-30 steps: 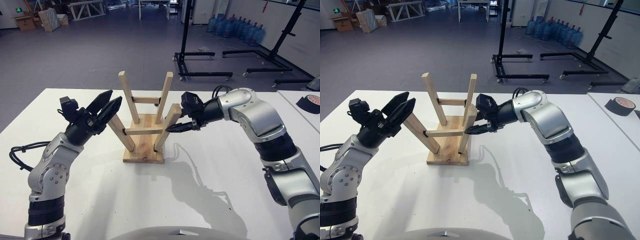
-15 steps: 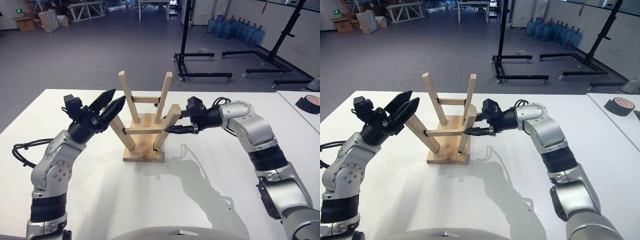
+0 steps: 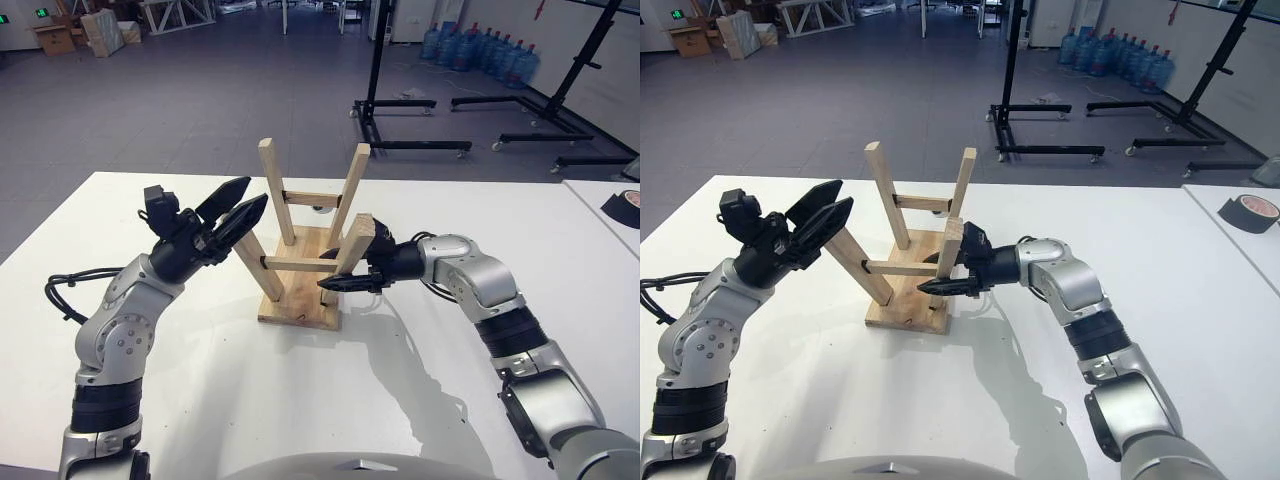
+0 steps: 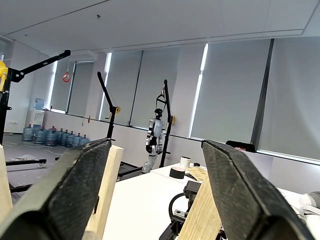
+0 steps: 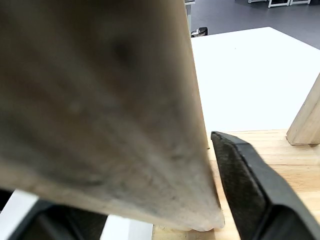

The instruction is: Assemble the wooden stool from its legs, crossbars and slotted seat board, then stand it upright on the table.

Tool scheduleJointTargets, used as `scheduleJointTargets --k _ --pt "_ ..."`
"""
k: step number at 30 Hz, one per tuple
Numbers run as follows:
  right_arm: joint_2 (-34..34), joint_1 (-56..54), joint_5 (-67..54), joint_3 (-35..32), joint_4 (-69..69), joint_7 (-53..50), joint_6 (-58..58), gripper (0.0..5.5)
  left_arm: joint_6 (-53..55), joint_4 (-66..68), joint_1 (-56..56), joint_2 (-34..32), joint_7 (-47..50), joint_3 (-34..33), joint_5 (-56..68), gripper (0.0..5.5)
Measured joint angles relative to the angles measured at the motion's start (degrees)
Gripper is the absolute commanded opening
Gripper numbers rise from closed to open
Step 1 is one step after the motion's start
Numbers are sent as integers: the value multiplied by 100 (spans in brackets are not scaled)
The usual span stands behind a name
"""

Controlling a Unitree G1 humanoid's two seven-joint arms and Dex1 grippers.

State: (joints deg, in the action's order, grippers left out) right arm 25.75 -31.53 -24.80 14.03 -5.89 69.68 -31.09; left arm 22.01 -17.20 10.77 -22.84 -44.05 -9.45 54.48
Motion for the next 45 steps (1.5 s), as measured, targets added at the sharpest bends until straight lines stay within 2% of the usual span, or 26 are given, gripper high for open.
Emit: scheduleJointTargets --k 4,6,11,13,21,32,38,43,45 --pt "66 44 -23 -216 274 -118 -11 455 15 -1 15 -3 -28 23 12 331" --pt "121 149 -19 -354 371 -261 5 470 74 -64 16 -7 -51 87 49 331" --pt "259 539 9 -681 516 -571 211 470 321 -344 17 -45 -6 191 136 331" --pt "549 880 75 -949 551 -709 316 470 538 -603 -1 -66 105 234 211 331" --pt "665 1022 439 -1225 294 -1418 683 470 769 -1200 73 -58 323 290 519 331" --pt "307 1645 246 -1522 1162 -2215 731 470 784 -1201 76 -16 357 385 557 331" --pt "-318 1810 -27 -2108 2093 -3418 764 470 779 -1200 41 -47 355 249 563 331" --pt "-763 2029 -219 -1920 3266 -4156 604 470 775 -1219 -77 -64 351 239 534 331" --pt "-766 1848 167 -1794 3380 -4465 660 470 773 -1224 -137 -62 352 255 491 331"
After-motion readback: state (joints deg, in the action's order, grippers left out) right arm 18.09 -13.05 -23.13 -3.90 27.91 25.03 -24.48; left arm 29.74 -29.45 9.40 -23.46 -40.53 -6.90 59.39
